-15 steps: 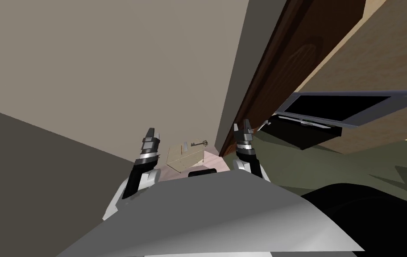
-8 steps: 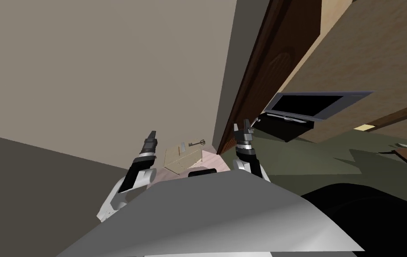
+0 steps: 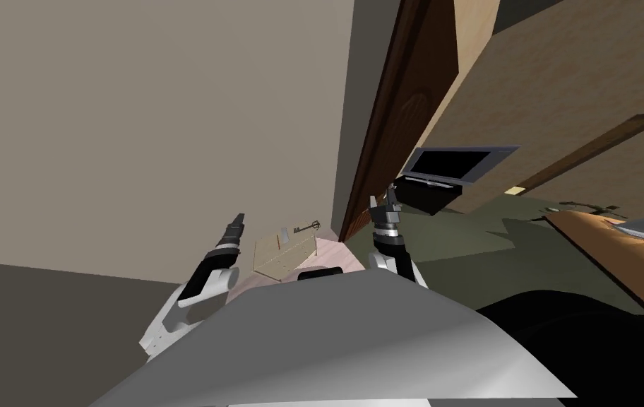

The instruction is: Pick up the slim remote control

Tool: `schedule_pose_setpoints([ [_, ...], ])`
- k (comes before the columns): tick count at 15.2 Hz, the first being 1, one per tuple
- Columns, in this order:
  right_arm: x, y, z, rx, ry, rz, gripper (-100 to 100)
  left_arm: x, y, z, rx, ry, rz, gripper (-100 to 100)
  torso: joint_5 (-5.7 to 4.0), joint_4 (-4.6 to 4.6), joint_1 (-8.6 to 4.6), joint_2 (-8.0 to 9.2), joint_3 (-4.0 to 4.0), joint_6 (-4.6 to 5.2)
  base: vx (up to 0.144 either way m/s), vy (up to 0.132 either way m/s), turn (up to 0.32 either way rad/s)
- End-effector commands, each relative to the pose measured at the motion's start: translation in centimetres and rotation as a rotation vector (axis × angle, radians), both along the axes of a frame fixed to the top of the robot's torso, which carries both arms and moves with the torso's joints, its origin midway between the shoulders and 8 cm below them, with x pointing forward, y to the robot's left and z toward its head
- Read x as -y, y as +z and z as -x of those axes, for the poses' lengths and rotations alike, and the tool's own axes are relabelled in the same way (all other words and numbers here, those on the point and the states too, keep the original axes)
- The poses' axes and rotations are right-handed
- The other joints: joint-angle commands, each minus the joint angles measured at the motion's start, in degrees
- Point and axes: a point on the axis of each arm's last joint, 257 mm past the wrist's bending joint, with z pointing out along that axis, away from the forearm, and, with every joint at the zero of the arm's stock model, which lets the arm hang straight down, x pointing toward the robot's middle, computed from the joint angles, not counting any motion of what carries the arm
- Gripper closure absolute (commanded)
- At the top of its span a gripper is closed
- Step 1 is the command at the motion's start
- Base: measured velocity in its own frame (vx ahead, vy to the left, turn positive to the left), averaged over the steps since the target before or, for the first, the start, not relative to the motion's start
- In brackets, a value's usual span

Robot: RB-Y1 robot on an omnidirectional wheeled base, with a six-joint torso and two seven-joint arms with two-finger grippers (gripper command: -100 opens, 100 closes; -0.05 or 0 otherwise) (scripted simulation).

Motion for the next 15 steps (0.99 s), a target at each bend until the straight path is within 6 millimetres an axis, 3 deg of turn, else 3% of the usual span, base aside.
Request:
schedule_pose_setpoints([
  [1,0.0,0.0,0.0,0.0,0.0,0.0,0,-0.5,-0.6,-0.2,-0.037,0.016,-0.005,-100,0.0,0.0,0.0,0.0,0.0,0.0,-0.014,0.012,-0.091],
  [2,0.0,0.0,0.0,0.0,0.0,0.0,0,-0.5,-0.6,-0.2,-0.037,0.016,-0.005,-100,0.0,0.0,-0.01,-0.01,0.0,-0.03,-0.008,0.009,0.003],
  [3,0.0,0.0,0.0,0.0,0.0,0.0,0,-2.6,-2.2,-0.1,-0.095,0.052,-0.024,-100,0.0,0.0,-0.03,-0.03,-0.01,-0.04,-0.012,0.001,-0.243],
  [4,0.0,0.0,0.0,0.0,0.0,0.0,0,-2.7,-2.6,-0.1,-0.111,0.055,-0.02,-100,-0.01,-0.01,-0.05,-0.03,-0.02,0.03,-0.017,0.007,-0.278],
  [5,0.0,0.0,0.0,0.0,0.0,0.0,0,-4.5,-3.3,0.0,-0.149,0.082,-0.038,-100,-0.01,-0.01,-0.03,-0.03,-0.02,0.01,-0.018,0.013,-0.296],
  [6,0.0,0.0,0.0,0.0,0.0,0.0,0,-4.9,-4.7,0.1,-0.186,0.093,-0.031,-100,0.0,0.0,-0.01,-0.02,-0.01,0.02,-0.017,0.018,-0.262],
  [7,0.0,0.0,0.0,0.0,0.0,0.0,0,-4.9,-4.7,0.1,-0.188,0.093,-0.031,-100,0.01,-0.01,0.01,-0.02,-0.01,0.0,-0.013,0.017,-0.085],
  [8,0.0,0.0,0.0,0.0,0.0,0.0,0,-6.8,-5.9,0.4,-0.238,0.122,-0.046,-100,0.01,-0.01,0.02,-0.03,-0.02,-0.03,-0.011,0.009,-0.252],
  [10,0.0,0.0,0.0,0.0,0.0,0.0,0,-7.2,-6.9,0.6,-0.266,0.13,-0.037,-100,0.0,-0.01,0.01,-0.04,-0.02,0.01,-0.01,0.014,-0.168],
  [13,0.0,0.0,0.0,0.0,0.0,0.0,0,-10.9,-9.9,1.8,-0.388,0.186,-0.043,-100,0.0,-0.02,0.0,-0.07,-0.04,0.01,-0.004,0.011,-0.29],
  [15,0.0,0.0,0.0,0.0,0.0,0.0,0,-11.4,-11.4,2.3,-0.425,0.197,-0.036,-100,0.01,-0.02,0.04,-0.09,-0.05,0.01,-0.002,0.022,-0.19],
])
